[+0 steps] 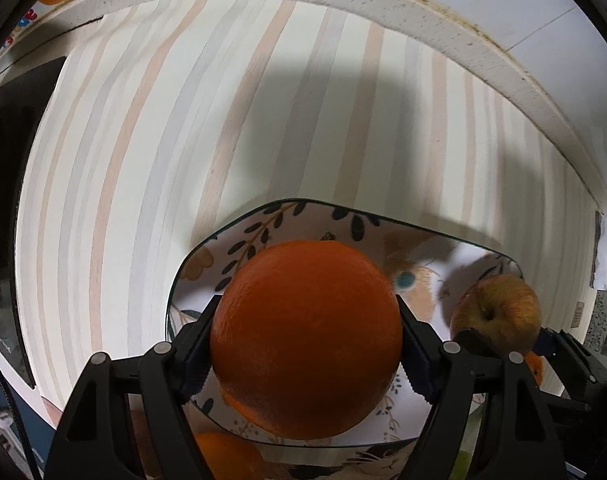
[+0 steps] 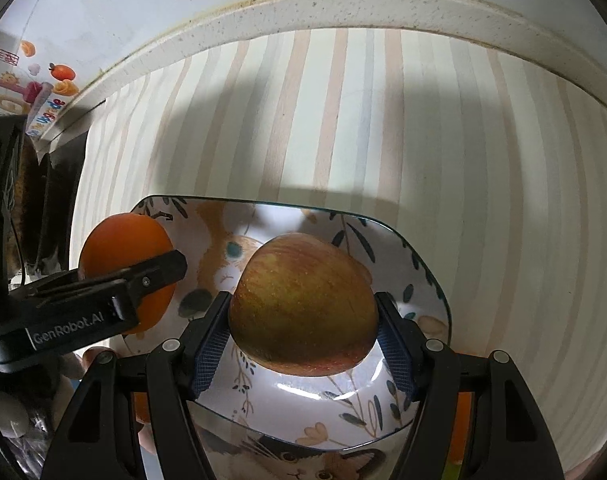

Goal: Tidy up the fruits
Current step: 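Carry the orange and apple onto the floral plate and open both tools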

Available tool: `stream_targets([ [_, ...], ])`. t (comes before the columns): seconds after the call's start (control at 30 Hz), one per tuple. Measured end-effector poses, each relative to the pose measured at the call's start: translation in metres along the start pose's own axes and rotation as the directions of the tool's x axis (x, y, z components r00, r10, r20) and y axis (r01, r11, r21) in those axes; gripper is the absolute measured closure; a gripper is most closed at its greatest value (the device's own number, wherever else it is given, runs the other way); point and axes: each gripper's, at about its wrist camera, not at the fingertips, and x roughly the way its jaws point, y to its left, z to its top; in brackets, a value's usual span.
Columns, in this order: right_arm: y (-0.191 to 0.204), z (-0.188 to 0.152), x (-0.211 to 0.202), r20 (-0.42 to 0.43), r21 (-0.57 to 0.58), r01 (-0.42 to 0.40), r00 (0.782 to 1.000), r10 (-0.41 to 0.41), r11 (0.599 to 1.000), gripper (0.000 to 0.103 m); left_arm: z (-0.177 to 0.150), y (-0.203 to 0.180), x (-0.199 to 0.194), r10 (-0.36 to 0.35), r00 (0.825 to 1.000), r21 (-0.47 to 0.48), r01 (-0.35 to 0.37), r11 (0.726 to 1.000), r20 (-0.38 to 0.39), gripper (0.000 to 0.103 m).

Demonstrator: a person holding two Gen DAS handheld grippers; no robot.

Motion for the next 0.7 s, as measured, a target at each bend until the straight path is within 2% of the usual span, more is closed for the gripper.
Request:
stream_targets([
  [0.3,0.003,0.006,0.013,-0.028,0.017,0.0,1.0,0.0,1.0,0.03,0.004,0.005,0.0,0.013,0.999,-0.015,-0.014,1.0,-0.033,0.025],
  [0.4,0.004,0.006,0.007,-0.028,0.023,-0.002,1.0,0.002,1.0,0.015,0.011,0.005,0.001,0.0,0.999,-0.026,0.0,1.0,-0.035,0.024],
  [0.43,0.004,0.007,0.005,-0.025,0.025,0.0,1.0,0.001,1.0,0.01,0.011,0.005,-0.005,0.002,1.0,-0.024,-0.002,1.0,-0.015,0.023],
  [0.5,0.003,0.006,-0.002,-0.021,0.036,-0.008,1.0,0.009,0.999,0.008,0.014,0.003,-0.017,0.005,1.0,-0.006,-0.005,1.0,0.017,0.015],
  [0.7,0.0,-0.006,-0.023,-0.018,0.027,0.039,0.999,-0.039,0.999,0.008,0.005,-0.007,-0.041,0.046,0.997,0.036,-0.048,0.998,0.07,0.015],
])
